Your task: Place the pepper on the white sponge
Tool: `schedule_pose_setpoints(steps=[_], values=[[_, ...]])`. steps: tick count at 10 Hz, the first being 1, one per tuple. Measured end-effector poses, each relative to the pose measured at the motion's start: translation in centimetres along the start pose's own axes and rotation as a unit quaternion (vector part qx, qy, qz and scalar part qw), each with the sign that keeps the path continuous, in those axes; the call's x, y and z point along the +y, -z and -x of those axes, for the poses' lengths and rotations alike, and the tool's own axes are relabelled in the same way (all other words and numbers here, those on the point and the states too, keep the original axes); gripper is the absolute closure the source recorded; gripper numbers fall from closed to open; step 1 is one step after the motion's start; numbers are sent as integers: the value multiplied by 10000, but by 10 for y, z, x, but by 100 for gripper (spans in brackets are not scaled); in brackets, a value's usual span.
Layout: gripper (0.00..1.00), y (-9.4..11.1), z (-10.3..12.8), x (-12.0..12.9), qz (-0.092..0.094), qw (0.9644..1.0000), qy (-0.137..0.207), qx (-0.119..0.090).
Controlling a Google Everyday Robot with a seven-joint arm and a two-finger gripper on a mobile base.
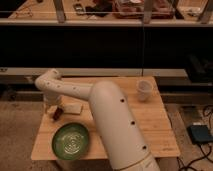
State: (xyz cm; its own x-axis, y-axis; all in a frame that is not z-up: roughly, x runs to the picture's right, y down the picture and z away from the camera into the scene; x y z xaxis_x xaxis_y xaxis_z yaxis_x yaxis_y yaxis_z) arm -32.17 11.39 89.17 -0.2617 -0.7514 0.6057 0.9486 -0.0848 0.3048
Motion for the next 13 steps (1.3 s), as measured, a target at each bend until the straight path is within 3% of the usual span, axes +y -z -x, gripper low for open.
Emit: schedule_pose_setpoints(steps=[3, 9, 13], values=[[35, 4, 1, -10, 2, 10000, 67, -1], [38, -3, 2, -5, 300, 9995, 82, 5], [75, -9, 8, -11, 263, 9995, 105, -104]])
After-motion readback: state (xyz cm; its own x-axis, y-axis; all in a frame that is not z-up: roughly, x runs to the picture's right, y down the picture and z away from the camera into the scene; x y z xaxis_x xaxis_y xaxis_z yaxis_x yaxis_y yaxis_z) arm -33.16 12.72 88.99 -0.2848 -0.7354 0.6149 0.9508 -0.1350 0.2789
